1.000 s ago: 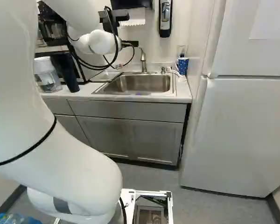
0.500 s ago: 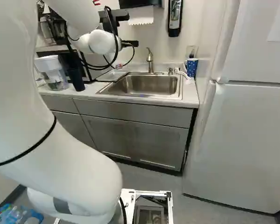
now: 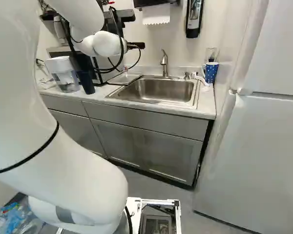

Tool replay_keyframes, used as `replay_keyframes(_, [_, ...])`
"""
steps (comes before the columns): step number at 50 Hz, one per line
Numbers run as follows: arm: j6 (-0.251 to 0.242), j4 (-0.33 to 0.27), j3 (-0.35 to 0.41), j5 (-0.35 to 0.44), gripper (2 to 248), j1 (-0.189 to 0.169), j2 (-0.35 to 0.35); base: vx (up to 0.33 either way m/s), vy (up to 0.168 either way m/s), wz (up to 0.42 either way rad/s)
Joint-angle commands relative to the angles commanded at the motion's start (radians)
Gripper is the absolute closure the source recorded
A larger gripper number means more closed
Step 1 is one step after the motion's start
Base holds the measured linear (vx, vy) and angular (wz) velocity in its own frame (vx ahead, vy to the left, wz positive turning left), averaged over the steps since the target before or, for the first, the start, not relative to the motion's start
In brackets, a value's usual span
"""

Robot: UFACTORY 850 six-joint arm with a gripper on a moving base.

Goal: Rinse the cup and place it in the tray

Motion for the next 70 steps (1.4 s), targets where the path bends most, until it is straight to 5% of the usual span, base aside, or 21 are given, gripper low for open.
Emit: replay_keyframes(70, [0.000,0.000,0.000,0.000,3,0.000,0.000,0.041,-0.054,0.060])
